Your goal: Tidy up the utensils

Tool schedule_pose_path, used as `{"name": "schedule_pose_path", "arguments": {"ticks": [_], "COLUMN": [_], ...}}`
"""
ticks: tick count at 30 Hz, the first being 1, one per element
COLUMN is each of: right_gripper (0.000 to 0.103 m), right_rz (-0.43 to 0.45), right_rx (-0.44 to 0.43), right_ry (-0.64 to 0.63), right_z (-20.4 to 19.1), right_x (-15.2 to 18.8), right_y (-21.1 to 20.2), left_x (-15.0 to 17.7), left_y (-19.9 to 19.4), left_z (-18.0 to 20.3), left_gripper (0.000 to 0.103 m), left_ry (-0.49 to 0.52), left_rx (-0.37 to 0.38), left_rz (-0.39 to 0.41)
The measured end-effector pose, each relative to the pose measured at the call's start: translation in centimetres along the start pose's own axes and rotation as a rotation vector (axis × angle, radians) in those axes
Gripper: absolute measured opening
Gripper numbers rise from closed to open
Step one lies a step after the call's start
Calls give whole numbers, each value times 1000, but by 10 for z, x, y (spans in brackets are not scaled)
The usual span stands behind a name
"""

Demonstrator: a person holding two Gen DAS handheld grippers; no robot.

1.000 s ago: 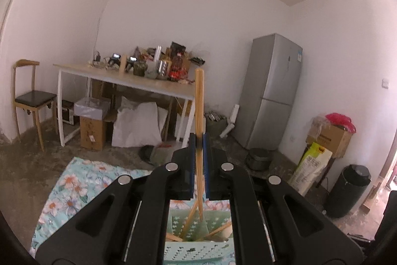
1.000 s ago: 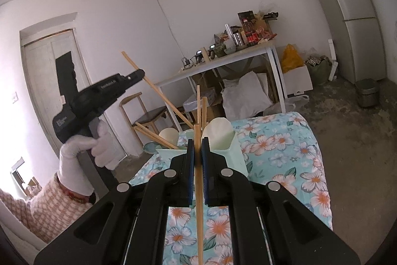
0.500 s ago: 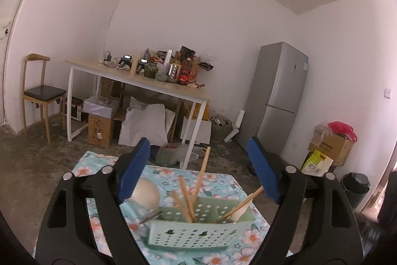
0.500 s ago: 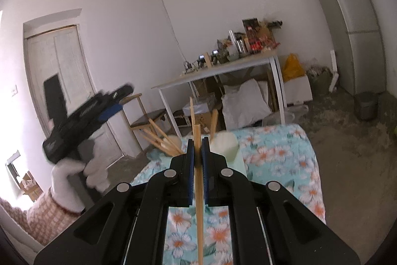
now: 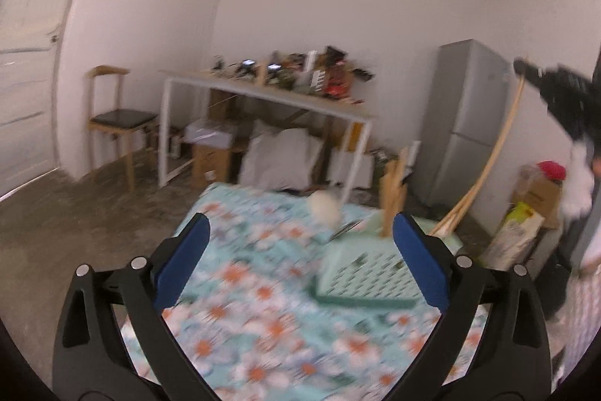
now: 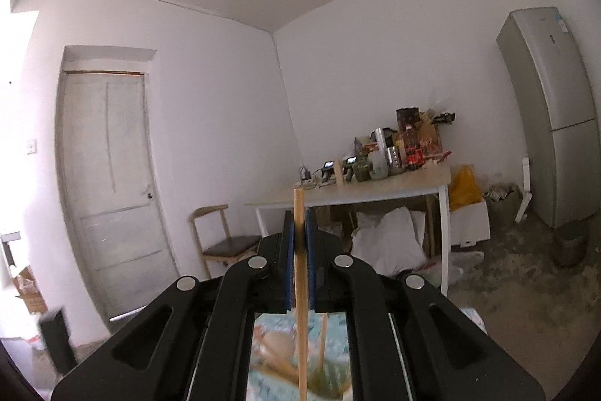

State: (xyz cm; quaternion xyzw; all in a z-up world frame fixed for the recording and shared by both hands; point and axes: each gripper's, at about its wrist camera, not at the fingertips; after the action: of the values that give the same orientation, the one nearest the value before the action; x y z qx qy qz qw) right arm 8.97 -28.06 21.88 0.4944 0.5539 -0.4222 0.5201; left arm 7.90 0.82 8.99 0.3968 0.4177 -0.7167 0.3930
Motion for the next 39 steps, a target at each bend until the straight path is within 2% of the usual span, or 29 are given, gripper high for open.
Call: {"name": "schedule_pose_path", "arguments": {"ticks": [7, 11, 14, 17, 19, 23, 25, 26, 28, 31, 34, 36, 39], "right_gripper": [6, 7, 7, 10, 27, 35, 50, 54, 74, 87, 94, 96, 96], "right_rz": [-35, -156, -203, -188, -157, -131, -148, -163, -228, -372, -487, -558, -616], "right_rx": [116, 163, 159, 159, 153, 128, 118, 111, 114, 157, 210, 272, 356], "right_ry": [-52, -66, -53, -40, -22, -10, -10, -8, -17, -44, -31, -18, -25], "right_z": [-1, 3, 4, 6, 6, 1, -3, -5, -11, -24, -28, -29, -30], "right_x": [19, 55, 71, 69, 64, 57, 59, 62, 75, 104, 131, 147, 163], "right_y": [59, 89, 88, 73, 54, 11, -4, -11, -23, -31, -33, -35, -35], "left_x": [16, 18, 17, 16, 16, 16, 16, 15, 15, 17, 21, 24, 29], "left_y": [0, -4, -5, -4, -3, 1, 3, 3, 6, 9, 17, 20, 23], "left_z": [-33, -39, -39, -34, -29, -16, -10, -7, 2, 15, 27, 31, 37], "left_gripper": [95, 95, 95, 95, 95, 95, 95, 95, 95, 95, 95, 95, 95], "left_ry": [-31, -57, -58, -47, -36, -2, 9, 14, 23, 53, 98, 117, 128], "left_rx": [-125, -151, -163, -165, -166, -167, -172, -170, -172, -197, -256, -269, -303], "left_rz": [-36, -32, -26, -24, -38, -73, -86, -94, -112, -125, -161, -192, -227]}}
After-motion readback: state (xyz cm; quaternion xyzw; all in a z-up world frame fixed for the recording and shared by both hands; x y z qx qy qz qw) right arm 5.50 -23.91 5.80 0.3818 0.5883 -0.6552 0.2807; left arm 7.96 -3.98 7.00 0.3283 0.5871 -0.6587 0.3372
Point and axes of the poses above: each gripper's, at about its wrist camera, not at the fingertips, and y roughly the way its jaws point, z to its right, x to its underside, and after that the axes turned 7 degrees about -y, right-handed
